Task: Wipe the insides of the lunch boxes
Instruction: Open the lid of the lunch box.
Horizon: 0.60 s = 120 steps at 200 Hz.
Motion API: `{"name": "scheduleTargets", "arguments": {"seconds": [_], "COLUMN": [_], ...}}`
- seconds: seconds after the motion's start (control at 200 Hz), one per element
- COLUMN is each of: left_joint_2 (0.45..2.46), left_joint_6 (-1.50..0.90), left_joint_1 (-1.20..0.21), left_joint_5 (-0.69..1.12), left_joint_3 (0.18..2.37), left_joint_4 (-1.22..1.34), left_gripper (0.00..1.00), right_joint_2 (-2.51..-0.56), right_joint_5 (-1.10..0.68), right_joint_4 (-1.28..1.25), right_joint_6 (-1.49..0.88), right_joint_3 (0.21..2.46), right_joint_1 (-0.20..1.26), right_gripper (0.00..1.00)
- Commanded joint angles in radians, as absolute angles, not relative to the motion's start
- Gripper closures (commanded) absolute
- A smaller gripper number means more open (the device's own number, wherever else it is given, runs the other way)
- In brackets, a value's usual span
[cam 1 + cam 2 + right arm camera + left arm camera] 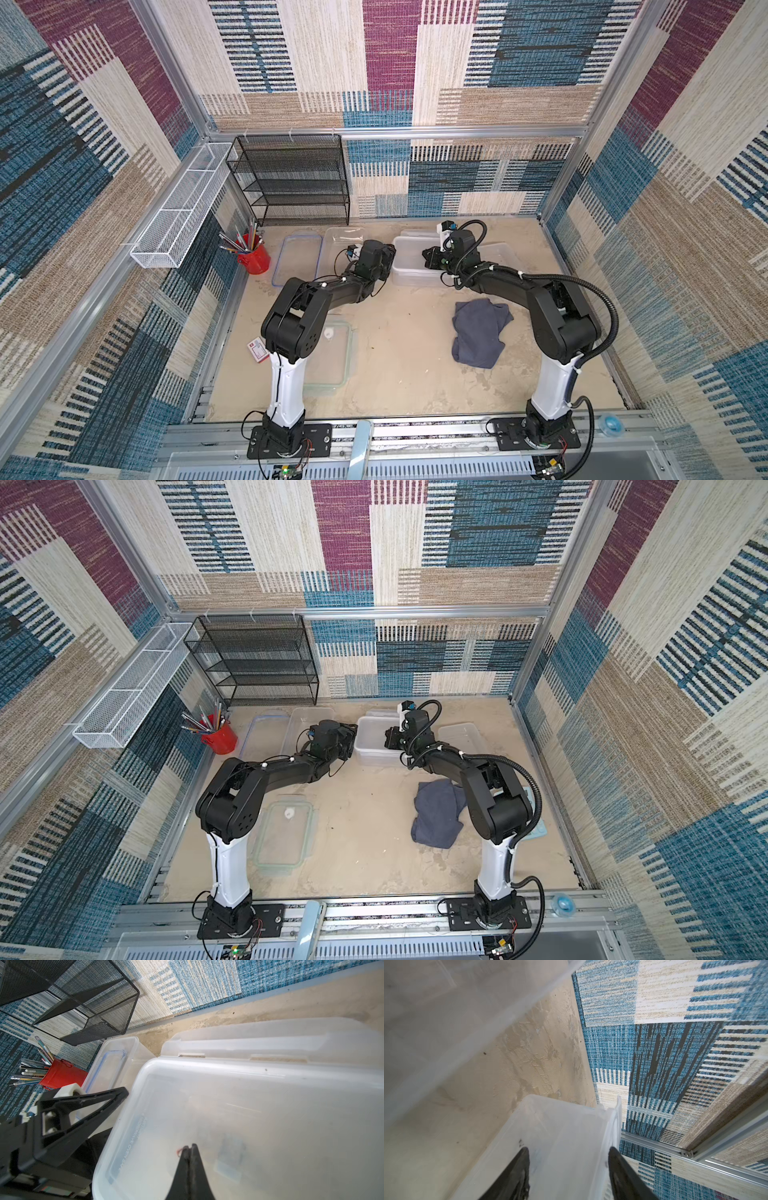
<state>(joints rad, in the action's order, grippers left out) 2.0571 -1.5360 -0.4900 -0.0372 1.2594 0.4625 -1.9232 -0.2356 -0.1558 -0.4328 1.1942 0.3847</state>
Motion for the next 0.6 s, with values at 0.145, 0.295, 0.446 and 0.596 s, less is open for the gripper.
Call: {"name": "scheduleTargets", "arguments": {"seconds": [0.145, 0.295, 0.446, 0.596], "left_joint_2": [2.071, 2.040, 2.037, 2.011], "left_joint_6": [-1.617, -1.597, -1.577, -1.510], "left_joint_1": [-0.489, -0.488, -0.485, -0.480], "left_joint_5": [0.022, 0.000, -0.003, 0.000], "left_joint_3": [1.264, 1.242, 1.245, 1.237], "left_joint_4": [0.660, 0.680, 0.699, 0.665], "left_gripper": [0.38, 0.42, 0.62, 0.75], "right_joint_2": [-1.957, -1.963, -1.964, -1.963], "right_joint_5": [-0.272, -0.281, -0.281, -0.275], "right_joint_4": [0.308, 0.303, 0.299, 0.301], "right_joint_6": [-0.430, -0.436, -0.437, -0.434], "right_joint_3": [1.169, 1.169, 1.163, 1.159], "right_joint_1": [0.391, 0.392, 0.393, 0.392], "right_gripper": [0.97, 0.97, 0.97, 0.97]}}
